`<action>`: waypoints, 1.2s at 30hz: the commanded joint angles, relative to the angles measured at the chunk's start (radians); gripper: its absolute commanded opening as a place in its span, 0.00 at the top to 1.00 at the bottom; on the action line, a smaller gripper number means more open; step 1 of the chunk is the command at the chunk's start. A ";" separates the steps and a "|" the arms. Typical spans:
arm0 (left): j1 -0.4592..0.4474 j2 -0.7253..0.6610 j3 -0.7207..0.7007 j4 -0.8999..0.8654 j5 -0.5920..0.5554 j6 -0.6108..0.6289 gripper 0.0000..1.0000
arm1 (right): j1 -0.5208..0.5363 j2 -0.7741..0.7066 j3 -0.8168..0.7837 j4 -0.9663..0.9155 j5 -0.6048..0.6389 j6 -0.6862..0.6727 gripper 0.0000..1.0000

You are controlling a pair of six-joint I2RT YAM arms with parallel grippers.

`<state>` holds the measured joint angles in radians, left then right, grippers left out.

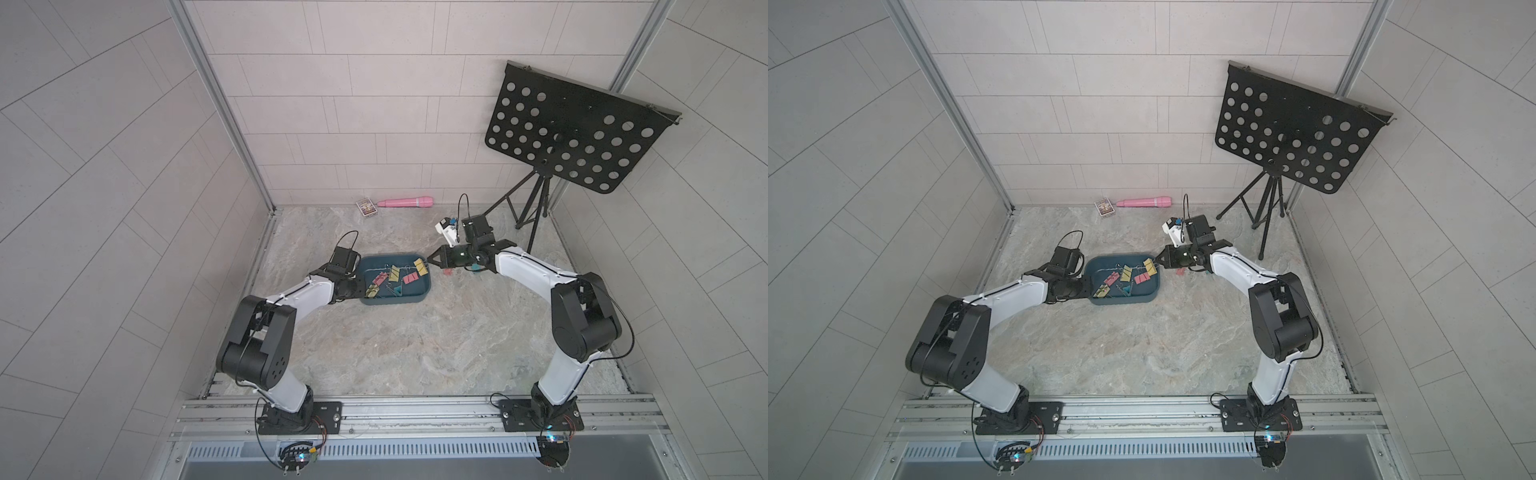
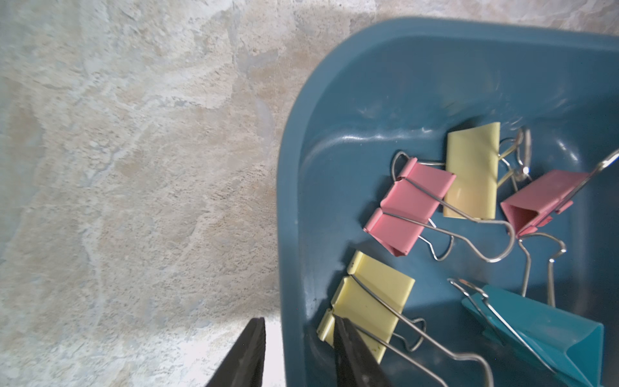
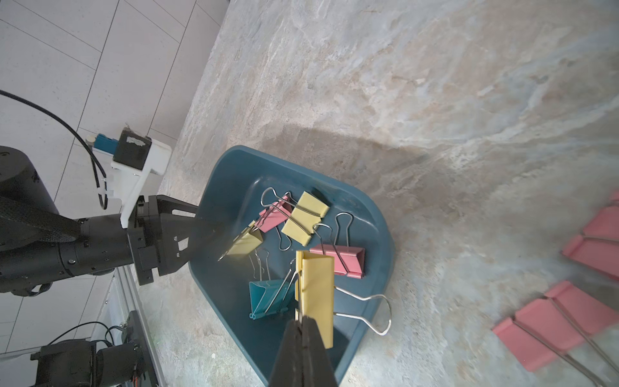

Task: Take out the binder clips from the storage box
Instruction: Place the binder clip at the center of the board.

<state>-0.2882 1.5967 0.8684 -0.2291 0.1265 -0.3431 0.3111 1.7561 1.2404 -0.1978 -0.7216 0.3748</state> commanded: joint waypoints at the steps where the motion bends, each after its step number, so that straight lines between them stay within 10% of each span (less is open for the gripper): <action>1: 0.005 -0.024 -0.019 -0.020 -0.015 -0.003 0.58 | -0.021 -0.061 -0.032 0.017 0.013 0.008 1.00; 36: 0.006 -0.007 -0.016 -0.017 -0.011 -0.004 0.58 | -0.163 -0.038 -0.214 0.050 0.047 0.061 1.00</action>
<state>-0.2882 1.5967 0.8654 -0.2222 0.1268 -0.3439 0.1558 1.7096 1.0389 -0.1631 -0.6834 0.4278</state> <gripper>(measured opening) 0.418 0.048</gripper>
